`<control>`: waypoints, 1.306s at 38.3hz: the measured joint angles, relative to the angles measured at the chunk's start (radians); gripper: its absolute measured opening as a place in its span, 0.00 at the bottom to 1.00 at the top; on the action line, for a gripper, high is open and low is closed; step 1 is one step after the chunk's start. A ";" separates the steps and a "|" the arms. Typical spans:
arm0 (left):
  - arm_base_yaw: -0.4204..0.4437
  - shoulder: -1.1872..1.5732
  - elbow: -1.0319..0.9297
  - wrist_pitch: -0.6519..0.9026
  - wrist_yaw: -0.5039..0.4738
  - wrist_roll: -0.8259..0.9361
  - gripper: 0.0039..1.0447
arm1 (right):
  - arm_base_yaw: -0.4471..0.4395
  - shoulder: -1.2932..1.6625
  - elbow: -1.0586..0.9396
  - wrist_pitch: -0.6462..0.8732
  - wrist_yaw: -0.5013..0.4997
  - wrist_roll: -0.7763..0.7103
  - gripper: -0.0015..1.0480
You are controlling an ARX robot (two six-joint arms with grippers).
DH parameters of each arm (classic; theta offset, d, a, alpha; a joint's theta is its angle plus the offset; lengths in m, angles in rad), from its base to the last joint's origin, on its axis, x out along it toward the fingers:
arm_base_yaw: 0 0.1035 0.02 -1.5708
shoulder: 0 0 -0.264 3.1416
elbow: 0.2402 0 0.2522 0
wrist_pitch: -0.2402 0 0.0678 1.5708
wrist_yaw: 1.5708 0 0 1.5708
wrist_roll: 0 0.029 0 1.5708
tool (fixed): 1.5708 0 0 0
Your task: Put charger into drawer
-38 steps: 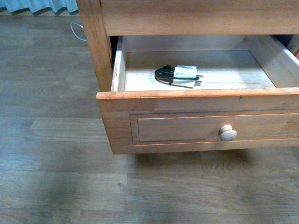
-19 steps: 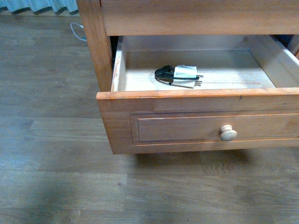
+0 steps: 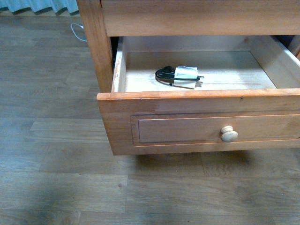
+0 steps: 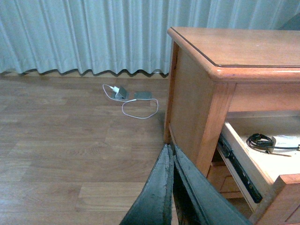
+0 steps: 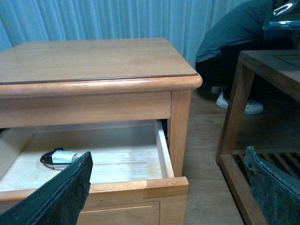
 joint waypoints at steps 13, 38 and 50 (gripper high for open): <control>0.000 -0.172 0.000 -0.179 0.000 0.000 0.04 | 0.000 0.000 0.000 0.000 0.001 0.000 0.91; 0.000 -0.172 0.000 -0.179 0.000 0.000 0.94 | 0.174 0.868 0.321 -0.252 -0.103 0.065 0.91; 0.000 -0.172 0.000 -0.179 0.000 0.000 0.94 | 0.304 1.216 0.481 -0.096 -0.026 0.157 0.91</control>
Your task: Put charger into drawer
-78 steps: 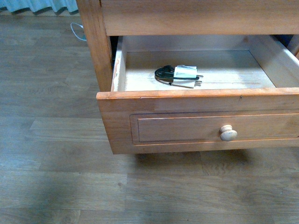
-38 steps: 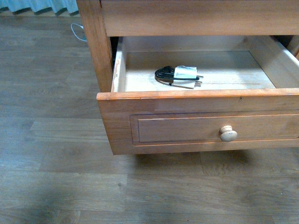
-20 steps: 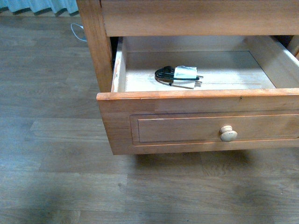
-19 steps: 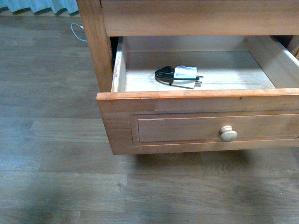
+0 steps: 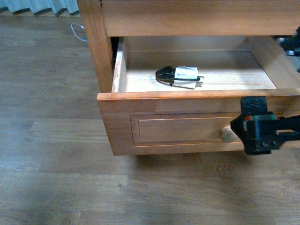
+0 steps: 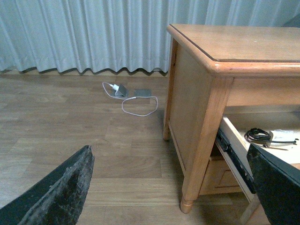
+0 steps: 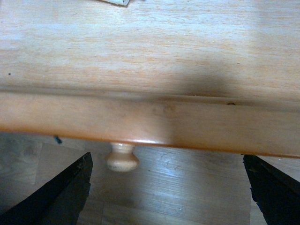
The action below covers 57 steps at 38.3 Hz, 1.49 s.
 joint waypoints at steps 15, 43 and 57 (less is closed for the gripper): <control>0.000 0.000 0.000 0.000 0.000 0.000 0.94 | 0.077 0.293 0.218 0.267 0.176 0.108 0.91; 0.000 0.000 0.000 0.000 0.000 0.000 0.94 | 0.064 0.460 0.362 0.454 0.282 0.201 0.91; 0.000 0.000 0.000 0.000 0.000 0.000 0.94 | -0.002 -0.026 0.056 0.214 0.079 0.143 0.91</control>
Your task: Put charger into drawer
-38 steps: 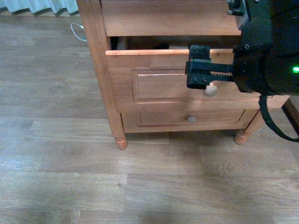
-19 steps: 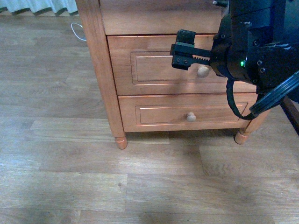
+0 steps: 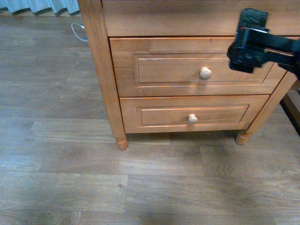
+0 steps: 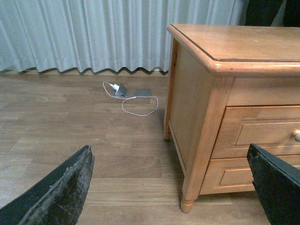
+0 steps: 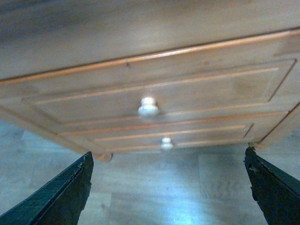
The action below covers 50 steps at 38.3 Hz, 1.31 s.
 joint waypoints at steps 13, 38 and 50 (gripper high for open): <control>0.000 0.000 0.000 0.000 0.000 0.000 0.94 | -0.217 -0.732 -0.318 -0.351 -0.131 -0.037 0.91; 0.000 0.000 0.000 -0.001 0.000 0.000 0.94 | -0.299 -1.067 -0.578 0.040 -0.051 -0.294 0.11; 0.000 0.000 0.000 -0.001 0.000 0.000 0.94 | -0.299 -1.182 -0.615 -0.022 -0.051 -0.300 0.01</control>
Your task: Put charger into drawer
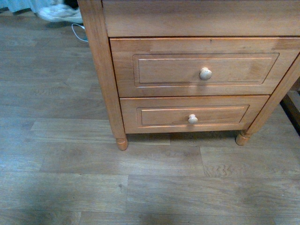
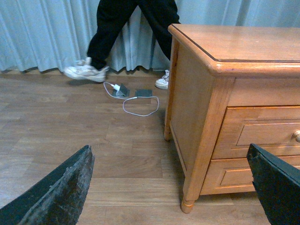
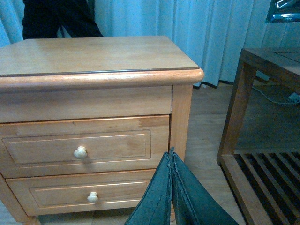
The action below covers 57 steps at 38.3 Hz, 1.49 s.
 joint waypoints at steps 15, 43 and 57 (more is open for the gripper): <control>0.000 0.000 0.000 0.000 0.000 0.000 0.94 | 0.000 -0.140 0.000 -0.139 0.000 0.000 0.01; 0.000 0.000 0.000 0.000 0.000 0.000 0.94 | 0.000 -0.341 0.001 -0.346 -0.001 0.000 0.01; 0.000 0.000 0.000 0.000 0.000 0.000 0.94 | 0.000 -0.341 0.001 -0.346 0.000 -0.001 0.45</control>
